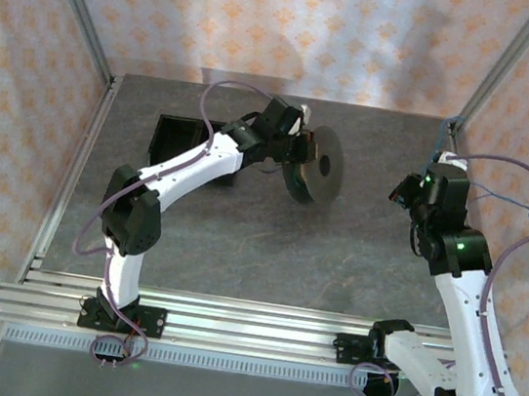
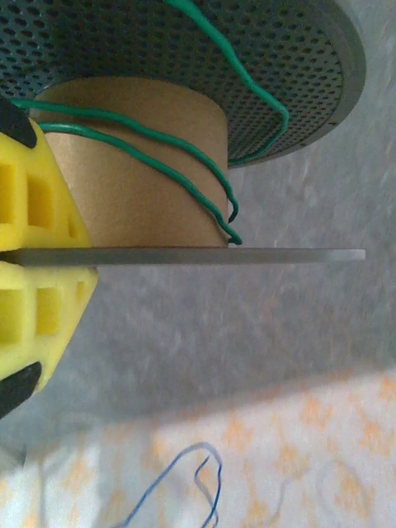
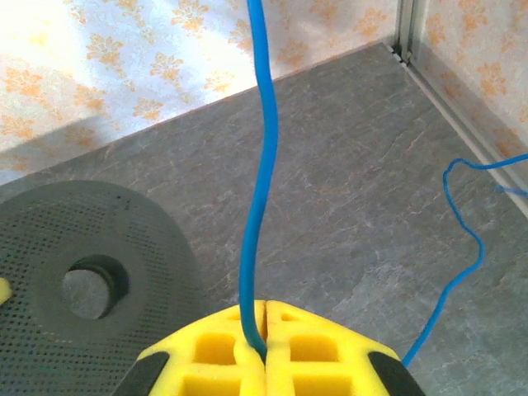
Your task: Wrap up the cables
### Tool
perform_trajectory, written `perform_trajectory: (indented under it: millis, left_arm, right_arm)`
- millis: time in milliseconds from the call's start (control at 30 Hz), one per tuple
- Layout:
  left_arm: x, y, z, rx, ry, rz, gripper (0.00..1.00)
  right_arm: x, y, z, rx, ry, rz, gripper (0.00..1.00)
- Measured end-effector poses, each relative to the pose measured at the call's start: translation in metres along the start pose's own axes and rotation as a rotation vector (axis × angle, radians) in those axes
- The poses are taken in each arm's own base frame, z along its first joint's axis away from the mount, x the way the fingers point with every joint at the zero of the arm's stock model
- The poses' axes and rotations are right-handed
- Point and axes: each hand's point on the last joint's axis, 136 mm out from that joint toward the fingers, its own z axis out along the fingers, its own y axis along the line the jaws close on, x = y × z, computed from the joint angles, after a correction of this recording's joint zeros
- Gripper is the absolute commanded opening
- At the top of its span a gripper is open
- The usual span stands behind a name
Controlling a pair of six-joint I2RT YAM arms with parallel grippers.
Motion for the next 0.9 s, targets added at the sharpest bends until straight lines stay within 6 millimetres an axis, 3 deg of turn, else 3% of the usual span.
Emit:
perform_trajectory:
  millis: [200, 367, 533, 667, 900]
  left_arm:
    - [0.021, 0.048, -0.007, -0.276, 0.048, 0.121, 0.0]
    - [0.024, 0.042, -0.013, -0.363, 0.042, 0.223, 0.0]
    - [0.037, 0.033, 0.004, -0.396, 0.075, 0.286, 0.0]
    - [0.045, 0.025, 0.012, -0.402, 0.08, 0.325, 0.25]
    - [0.042, 0.01, 0.007, -0.372, 0.068, 0.333, 0.47]
  right_arm:
    - [0.004, 0.003, 0.003, -0.017, 0.019, 0.008, 0.0]
    - [0.007, 0.006, 0.005, -0.028, 0.034, 0.011, 0.0]
    - [0.01, 0.009, 0.01, -0.036, 0.055, 0.015, 0.0]
    - [0.012, 0.01, 0.011, -0.043, 0.064, 0.017, 0.0]
    - [0.015, 0.012, 0.014, -0.054, 0.079, 0.018, 0.0]
